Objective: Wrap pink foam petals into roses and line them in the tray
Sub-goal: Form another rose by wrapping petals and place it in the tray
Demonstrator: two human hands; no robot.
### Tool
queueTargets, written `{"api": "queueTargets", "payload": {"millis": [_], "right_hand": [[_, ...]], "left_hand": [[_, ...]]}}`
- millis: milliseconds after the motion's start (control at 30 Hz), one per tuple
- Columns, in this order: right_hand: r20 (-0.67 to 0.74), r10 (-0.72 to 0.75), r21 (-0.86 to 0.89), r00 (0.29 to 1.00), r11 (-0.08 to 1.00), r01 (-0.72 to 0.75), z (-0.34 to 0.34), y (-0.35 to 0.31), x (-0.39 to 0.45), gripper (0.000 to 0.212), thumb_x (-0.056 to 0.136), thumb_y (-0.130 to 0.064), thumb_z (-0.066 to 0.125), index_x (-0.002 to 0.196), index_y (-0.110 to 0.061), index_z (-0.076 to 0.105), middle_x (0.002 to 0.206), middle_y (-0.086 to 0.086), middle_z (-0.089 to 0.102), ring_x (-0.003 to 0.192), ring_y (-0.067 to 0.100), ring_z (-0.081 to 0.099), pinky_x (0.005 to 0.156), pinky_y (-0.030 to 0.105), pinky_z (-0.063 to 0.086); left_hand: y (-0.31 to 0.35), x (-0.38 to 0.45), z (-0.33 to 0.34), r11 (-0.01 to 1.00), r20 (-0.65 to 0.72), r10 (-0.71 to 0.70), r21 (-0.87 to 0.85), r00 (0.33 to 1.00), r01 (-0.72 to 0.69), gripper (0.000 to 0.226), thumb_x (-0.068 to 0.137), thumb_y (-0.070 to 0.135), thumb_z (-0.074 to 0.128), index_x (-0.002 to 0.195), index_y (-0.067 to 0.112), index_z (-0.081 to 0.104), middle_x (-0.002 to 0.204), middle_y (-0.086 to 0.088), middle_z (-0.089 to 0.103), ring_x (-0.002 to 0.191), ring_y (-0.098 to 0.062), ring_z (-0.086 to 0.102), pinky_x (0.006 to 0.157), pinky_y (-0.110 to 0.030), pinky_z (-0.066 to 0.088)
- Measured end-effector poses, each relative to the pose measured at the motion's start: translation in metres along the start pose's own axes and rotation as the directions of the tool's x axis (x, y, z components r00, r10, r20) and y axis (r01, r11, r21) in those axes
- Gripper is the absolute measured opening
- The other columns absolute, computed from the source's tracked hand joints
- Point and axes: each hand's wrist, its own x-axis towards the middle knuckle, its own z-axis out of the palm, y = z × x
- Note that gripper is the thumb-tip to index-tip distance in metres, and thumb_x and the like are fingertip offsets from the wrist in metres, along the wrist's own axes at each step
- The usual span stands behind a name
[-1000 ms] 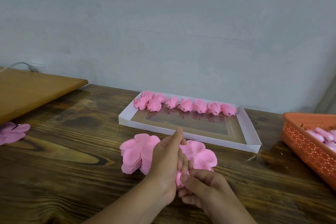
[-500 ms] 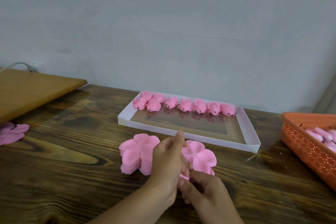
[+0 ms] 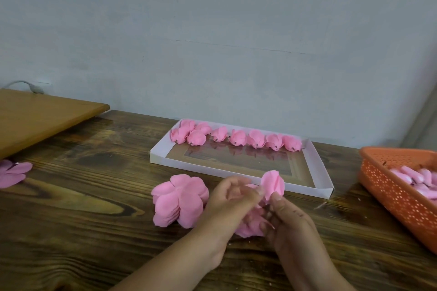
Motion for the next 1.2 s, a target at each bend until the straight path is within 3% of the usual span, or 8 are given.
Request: {"api": "queueTargets", "payload": {"millis": [100, 200, 433, 600, 733, 900, 1000, 1200], "right_hand": [[0.046, -0.052, -0.06, 0.998, 0.997, 0.055, 0.0, 0.0, -0.001, 0.031, 0.086, -0.031, 0.063, 0.108, -0.015, 0.076, 0.101, 0.021, 0.075, 0.077, 0.026, 0.074, 0.059, 0.03, 0.057], [0.07, -0.109, -0.17, 0.992, 0.978, 0.119, 0.001, 0.002, -0.002, 0.038, 0.081, -0.041, 0.067, 0.115, -0.026, 0.073, 0.103, 0.018, 0.075, 0.084, 0.032, 0.074, 0.067, 0.039, 0.06], [0.027, -0.237, -0.324, 0.971, 0.917, 0.233, 0.002, 0.004, -0.003, 0.035, 0.079, -0.041, 0.067, 0.11, -0.03, 0.076, 0.107, 0.013, 0.073, 0.101, 0.038, 0.069, 0.092, 0.057, 0.054], [0.016, -0.328, -0.451, 0.944, 0.841, 0.3, 0.003, 0.003, -0.006, 0.025, 0.08, -0.036, 0.064, 0.101, -0.038, 0.078, 0.11, -0.003, 0.069, 0.111, 0.015, 0.062, 0.091, 0.034, 0.05], [0.05, -0.347, -0.523, 0.936, 0.789, 0.321, 0.004, 0.0, -0.006, 0.022, 0.082, -0.037, 0.061, 0.097, -0.043, 0.077, 0.103, -0.009, 0.068, 0.104, 0.011, 0.062, 0.084, 0.025, 0.048], [0.004, -0.313, -0.471, 0.95, 0.837, 0.278, 0.004, -0.002, -0.009, 0.024, 0.085, -0.046, 0.07, 0.109, -0.044, 0.071, 0.114, -0.008, 0.065, 0.101, 0.002, 0.063, 0.074, 0.015, 0.052], [-0.073, -0.352, -0.463, 0.933, 0.841, 0.281, 0.001, 0.001, -0.009, 0.03, 0.079, -0.042, 0.059, 0.106, -0.054, 0.066, 0.108, -0.017, 0.066, 0.101, 0.004, 0.063, 0.08, 0.028, 0.052], [-0.186, -0.495, -0.541, 0.849, 0.772, 0.332, 0.002, 0.003, -0.01, 0.035, 0.076, -0.028, 0.054, 0.098, -0.053, 0.065, 0.095, -0.014, 0.066, 0.09, 0.008, 0.064, 0.083, 0.05, 0.056]], "left_hand": [[-0.004, -0.007, 0.005, 0.999, 0.097, 0.015, 0.049, 0.995, -0.02, 0.046, 0.074, 0.043, 0.087, 0.111, 0.023, 0.068, 0.105, -0.003, 0.077, 0.087, -0.024, 0.077, 0.062, -0.027, 0.06], [-0.004, -0.008, 0.004, 0.997, 0.073, 0.039, 0.065, 0.997, -0.044, 0.033, 0.081, 0.037, 0.083, 0.109, 0.026, 0.07, 0.103, 0.004, 0.077, 0.088, -0.016, 0.077, 0.059, -0.019, 0.056], [0.0, -0.004, 0.0, 0.995, 0.056, 0.08, 0.057, 0.995, -0.083, 0.05, 0.065, 0.05, 0.085, 0.109, 0.029, 0.074, 0.108, 0.002, 0.077, 0.097, -0.02, 0.076, 0.088, -0.053, 0.06], [0.004, -0.003, -0.004, 0.985, 0.1, 0.142, 0.084, 0.985, -0.151, 0.047, 0.07, 0.046, 0.084, 0.11, 0.023, 0.076, 0.104, -0.014, 0.077, 0.102, -0.032, 0.074, 0.095, -0.057, 0.056], [0.007, -0.003, -0.005, 0.979, 0.099, 0.165, 0.103, 0.981, -0.175, 0.034, 0.075, 0.035, 0.081, 0.107, 0.022, 0.079, 0.102, -0.007, 0.079, 0.102, -0.026, 0.074, 0.097, -0.048, 0.057], [0.024, 0.004, -0.01, 0.956, 0.025, 0.258, 0.138, 0.966, -0.259, 0.009, 0.083, 0.028, 0.081, 0.091, 0.025, 0.082, 0.085, -0.001, 0.079, 0.08, -0.013, 0.076, 0.069, -0.021, 0.058], [0.047, 0.031, -0.021, 0.917, -0.107, 0.35, 0.243, 0.931, -0.317, 0.015, 0.087, 0.024, 0.076, 0.075, 0.015, 0.078, 0.066, 0.002, 0.073, 0.061, -0.008, 0.066, 0.061, -0.019, 0.056], [0.08, 0.116, -0.046, 0.826, -0.267, 0.394, 0.522, 0.88, -0.212, 0.03, 0.082, 0.031, 0.075, 0.057, 0.016, 0.072, 0.053, 0.004, 0.064, 0.057, -0.016, 0.059, 0.064, -0.028, 0.047]]}}
